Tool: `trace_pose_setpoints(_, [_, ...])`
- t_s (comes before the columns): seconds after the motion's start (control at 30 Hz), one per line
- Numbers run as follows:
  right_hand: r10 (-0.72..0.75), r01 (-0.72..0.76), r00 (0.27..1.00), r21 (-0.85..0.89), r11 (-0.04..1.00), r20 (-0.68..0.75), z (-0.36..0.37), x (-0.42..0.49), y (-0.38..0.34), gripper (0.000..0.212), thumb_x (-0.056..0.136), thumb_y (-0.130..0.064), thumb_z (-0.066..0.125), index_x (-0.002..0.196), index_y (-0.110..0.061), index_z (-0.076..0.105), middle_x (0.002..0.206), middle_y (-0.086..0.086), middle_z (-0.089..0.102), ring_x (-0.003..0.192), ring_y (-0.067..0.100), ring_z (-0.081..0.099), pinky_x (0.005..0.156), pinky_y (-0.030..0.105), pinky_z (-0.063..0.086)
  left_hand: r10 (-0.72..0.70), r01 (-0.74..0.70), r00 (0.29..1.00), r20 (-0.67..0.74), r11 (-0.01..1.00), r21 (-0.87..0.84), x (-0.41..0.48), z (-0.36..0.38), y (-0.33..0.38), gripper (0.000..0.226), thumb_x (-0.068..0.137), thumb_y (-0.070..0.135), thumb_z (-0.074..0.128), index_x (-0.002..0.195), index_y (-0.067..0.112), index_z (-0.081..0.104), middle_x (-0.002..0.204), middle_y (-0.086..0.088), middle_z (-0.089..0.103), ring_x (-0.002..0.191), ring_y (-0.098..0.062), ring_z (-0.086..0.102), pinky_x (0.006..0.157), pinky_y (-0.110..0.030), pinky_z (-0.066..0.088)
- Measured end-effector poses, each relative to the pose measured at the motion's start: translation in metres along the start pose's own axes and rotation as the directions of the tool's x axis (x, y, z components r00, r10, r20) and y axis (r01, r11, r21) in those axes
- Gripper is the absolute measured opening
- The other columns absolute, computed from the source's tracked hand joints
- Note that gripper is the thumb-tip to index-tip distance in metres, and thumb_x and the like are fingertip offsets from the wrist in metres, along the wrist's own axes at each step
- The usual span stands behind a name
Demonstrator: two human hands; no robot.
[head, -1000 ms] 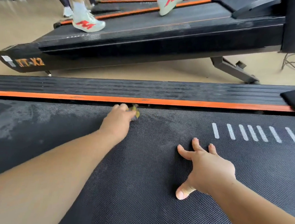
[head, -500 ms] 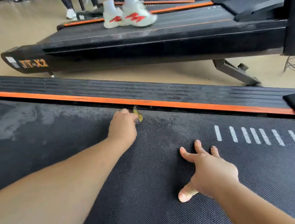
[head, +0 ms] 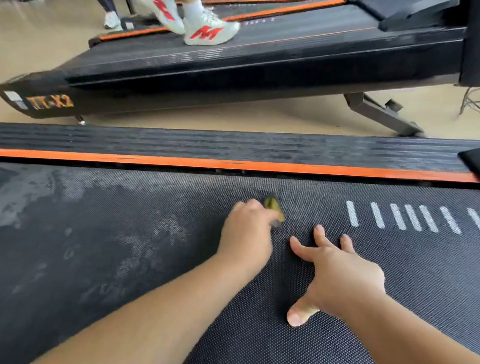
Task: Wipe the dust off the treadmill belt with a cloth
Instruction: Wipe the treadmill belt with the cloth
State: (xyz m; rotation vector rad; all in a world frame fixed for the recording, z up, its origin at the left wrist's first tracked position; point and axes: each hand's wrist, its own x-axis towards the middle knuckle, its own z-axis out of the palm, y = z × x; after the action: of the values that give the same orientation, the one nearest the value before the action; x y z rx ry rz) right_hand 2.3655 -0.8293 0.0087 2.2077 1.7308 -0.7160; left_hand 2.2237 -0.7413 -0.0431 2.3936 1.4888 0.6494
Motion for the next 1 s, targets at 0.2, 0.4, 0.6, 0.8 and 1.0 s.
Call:
trace_pose_setpoints(0.2, [0.001,-0.002,1.000,0.016,1.000,0.026,0.001,0.002,0.002,0.141,0.043,-0.069,0.092,0.150,-0.069,0.002,0.168,-0.022,-0.019,0.159,0.027,-0.012,0.112,0.068,0.035,0.253,-0.274,0.942,0.221,0.959,0.073,0.028,-0.025,-0.050,0.030,0.093,0.012,0.061,0.110,0.034,0.072,0.099,0.001,0.057,0.099,-0.023,0.052,0.080,-0.038,0.047])
trace_pose_setpoints(0.4, [0.004,-0.005,0.999,0.016,1.000,0.036,0.000,0.002,0.002,0.142,0.045,-0.067,0.093,0.152,-0.067,0.000,0.168,-0.020,-0.020,0.159,0.030,-0.013,0.112,0.070,0.035,0.035,-0.035,0.999,-0.009,0.999,-0.012,0.005,-0.004,-0.011,0.031,0.088,0.007,0.061,0.101,0.030,0.077,0.088,0.002,0.055,0.089,-0.025,0.052,0.071,-0.036,0.046])
trace_pose_setpoints(0.6, [-0.023,0.025,0.999,0.049,0.998,-0.040,0.004,-0.010,0.007,0.144,0.047,-0.071,0.091,0.159,-0.052,0.003,0.170,-0.014,-0.019,0.160,0.025,-0.010,0.115,0.066,0.034,0.249,-0.240,0.951,0.181,0.968,-0.074,-0.002,-0.002,-0.003,0.024,0.096,0.016,0.058,0.106,0.030,0.074,0.093,0.003,0.054,0.093,-0.021,0.049,0.077,-0.044,0.050])
trace_pose_setpoints(0.8, [0.091,-0.090,0.996,-0.036,0.995,0.007,-0.021,-0.012,0.065,0.143,0.045,-0.078,0.088,0.150,-0.068,-0.008,0.170,-0.011,-0.022,0.158,0.037,-0.011,0.115,0.075,0.024,0.312,-0.313,0.914,0.258,0.949,-0.040,0.008,-0.006,0.000,0.022,0.099,0.016,0.056,0.109,0.028,0.073,0.092,0.004,0.050,0.091,-0.018,0.046,0.077,-0.043,0.049])
trace_pose_setpoints(1.0, [0.126,-0.130,0.991,0.099,0.987,0.050,-0.013,0.000,0.077,0.139,0.042,-0.069,0.093,0.147,-0.073,0.002,0.170,-0.016,-0.018,0.158,0.038,-0.013,0.113,0.076,0.028,0.084,-0.101,0.982,0.169,0.990,0.100,0.071,-0.001,-0.006,0.028,0.095,0.009,0.056,0.111,0.024,0.073,0.096,-0.001,0.053,0.097,-0.025,0.051,0.082,-0.043,0.049])
